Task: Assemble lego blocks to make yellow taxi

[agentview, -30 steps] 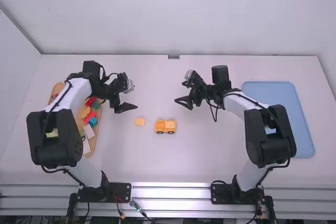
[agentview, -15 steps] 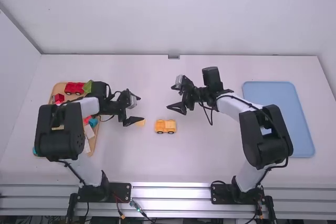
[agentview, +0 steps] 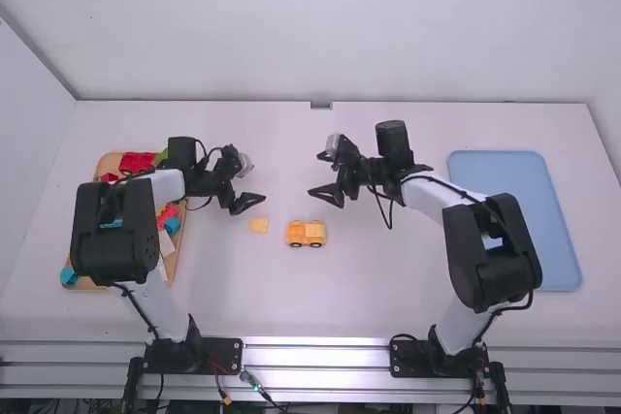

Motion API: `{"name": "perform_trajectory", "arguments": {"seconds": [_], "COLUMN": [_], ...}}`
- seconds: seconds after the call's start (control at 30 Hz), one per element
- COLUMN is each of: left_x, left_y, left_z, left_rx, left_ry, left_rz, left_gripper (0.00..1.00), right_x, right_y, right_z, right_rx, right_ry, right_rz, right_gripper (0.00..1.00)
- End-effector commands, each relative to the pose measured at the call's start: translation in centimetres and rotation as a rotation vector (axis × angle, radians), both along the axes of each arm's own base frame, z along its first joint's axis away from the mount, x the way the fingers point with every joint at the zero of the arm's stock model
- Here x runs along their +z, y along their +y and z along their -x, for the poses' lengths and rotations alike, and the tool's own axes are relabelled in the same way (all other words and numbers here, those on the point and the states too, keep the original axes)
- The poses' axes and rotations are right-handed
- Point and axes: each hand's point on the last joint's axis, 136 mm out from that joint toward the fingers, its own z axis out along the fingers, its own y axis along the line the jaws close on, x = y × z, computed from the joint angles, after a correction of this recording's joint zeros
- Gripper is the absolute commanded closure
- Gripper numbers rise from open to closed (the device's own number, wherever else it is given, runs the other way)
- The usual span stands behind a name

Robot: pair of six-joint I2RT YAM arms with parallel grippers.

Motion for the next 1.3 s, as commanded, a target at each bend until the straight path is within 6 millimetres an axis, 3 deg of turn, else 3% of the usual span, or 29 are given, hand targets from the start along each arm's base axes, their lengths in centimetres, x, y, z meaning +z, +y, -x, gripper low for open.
{"name": "perform_trajectory", "arguments": {"seconds": [0.0,0.23,0.53,0.73,1.27], "left_x": [-0.2,-0.5,-1.5,-2.7,-5.7], "left_y": [0.6,-0.9,-0.8,-1.2,-1.7], "left_z": [-0.4,5.0,5.1,8.1,8.5], "left_rx": [0.092,-0.34,-0.384,-0.581,-0.469], "left_ry": [0.109,-0.193,-0.116,-0.153,-0.079], "left_rz": [0.034,-0.086,-0.093,-0.093,-0.041], "left_gripper": [0.01,0.01,0.01,0.01,0.01], "right_x": [0.2,0.2,0.5,0.5,0.2], "right_y": [-0.3,-0.3,0.1,0.1,0.5], "right_z": [-0.8,-0.7,-0.2,0.3,0.6], "right_rx": [-0.025,-0.022,-0.004,0.016,0.023], "right_ry": [-0.013,-0.01,0.017,0.038,0.037], "right_rz": [0.009,0.007,-0.013,-0.023,-0.012], "right_gripper": [0.01,0.01,0.01,0.01,0.01]}}
